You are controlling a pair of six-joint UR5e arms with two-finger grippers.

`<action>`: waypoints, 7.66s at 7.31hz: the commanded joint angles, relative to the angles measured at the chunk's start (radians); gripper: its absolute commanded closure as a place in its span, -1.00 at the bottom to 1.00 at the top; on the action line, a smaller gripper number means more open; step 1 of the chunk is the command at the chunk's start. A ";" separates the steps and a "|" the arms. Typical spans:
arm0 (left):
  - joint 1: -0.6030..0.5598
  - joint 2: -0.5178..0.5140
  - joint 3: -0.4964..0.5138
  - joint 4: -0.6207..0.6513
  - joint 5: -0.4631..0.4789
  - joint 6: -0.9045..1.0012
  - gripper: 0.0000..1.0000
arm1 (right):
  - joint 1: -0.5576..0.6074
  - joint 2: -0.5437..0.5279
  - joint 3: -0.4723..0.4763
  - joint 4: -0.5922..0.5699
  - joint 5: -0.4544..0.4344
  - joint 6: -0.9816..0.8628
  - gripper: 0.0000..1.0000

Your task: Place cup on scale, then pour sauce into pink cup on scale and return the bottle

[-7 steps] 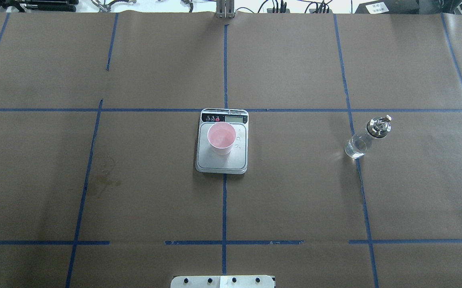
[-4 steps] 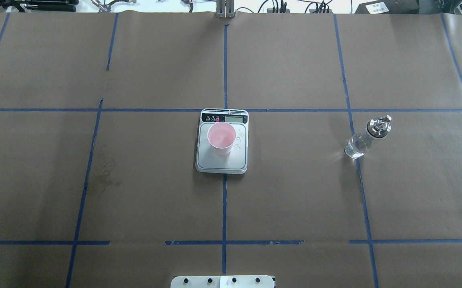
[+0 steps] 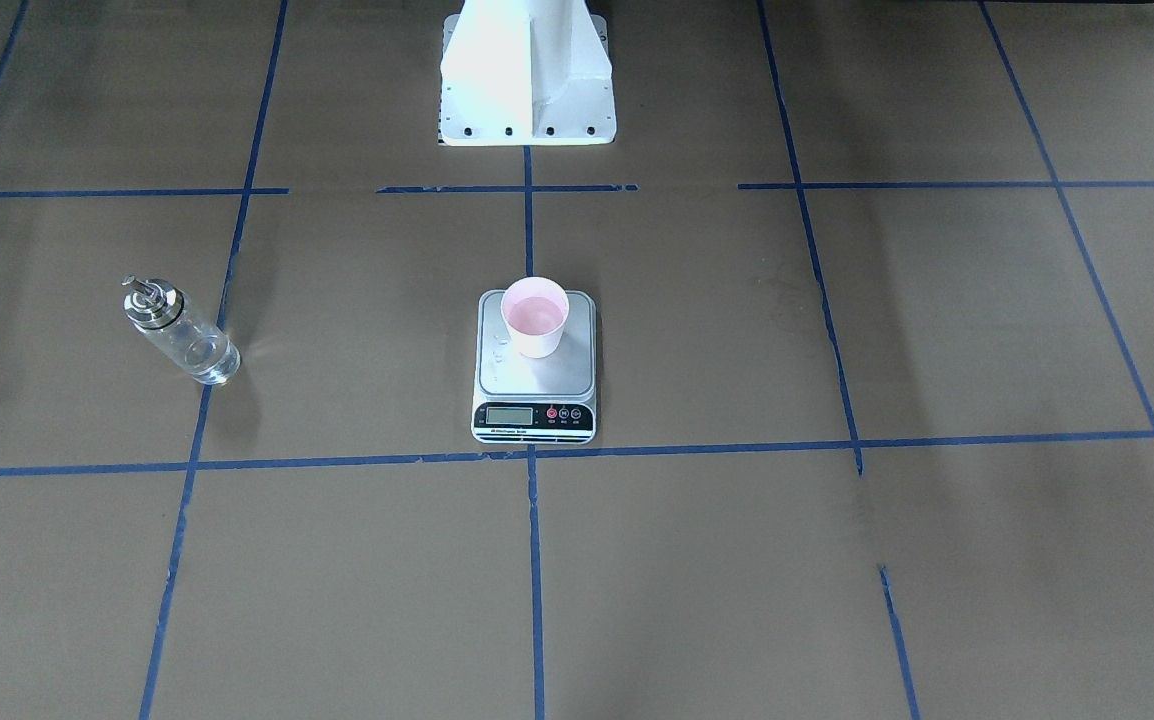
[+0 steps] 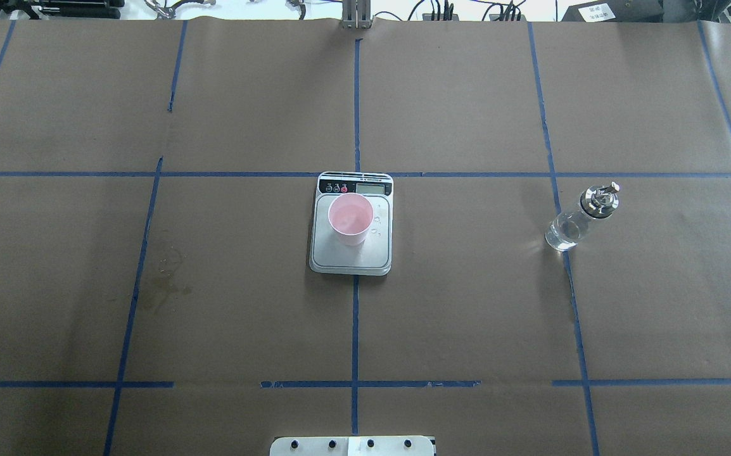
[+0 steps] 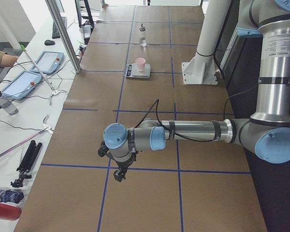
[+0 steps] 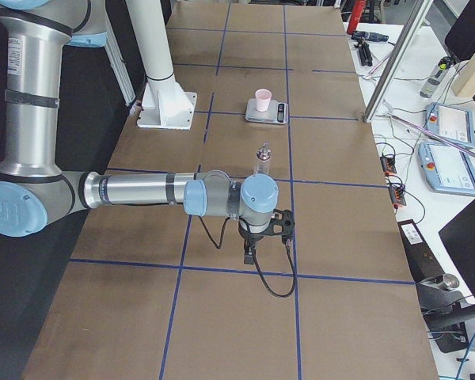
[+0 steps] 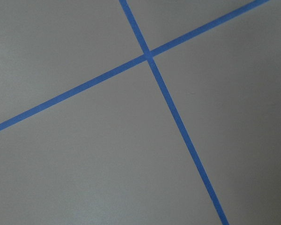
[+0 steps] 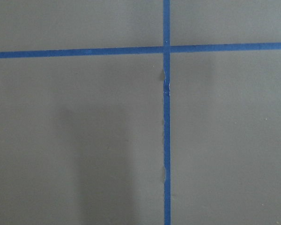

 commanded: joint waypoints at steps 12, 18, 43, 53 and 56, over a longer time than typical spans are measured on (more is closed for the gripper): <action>-0.024 -0.029 -0.005 -0.164 0.001 -0.287 -1.00 | 0.008 0.016 0.007 -0.001 -0.011 0.009 -1.00; -0.006 -0.004 -0.013 -0.167 0.000 -0.313 -1.00 | 0.008 0.019 0.012 -0.001 -0.012 0.007 -1.00; 0.017 -0.003 -0.015 -0.092 -0.006 -0.368 -1.00 | 0.010 0.017 0.012 0.000 -0.012 0.136 -1.00; 0.017 -0.003 -0.013 -0.092 -0.006 -0.363 -1.00 | 0.012 0.020 0.012 0.000 -0.011 0.130 -1.00; 0.017 -0.003 -0.015 -0.092 -0.006 -0.363 -1.00 | 0.012 0.020 0.012 -0.001 -0.009 0.131 -1.00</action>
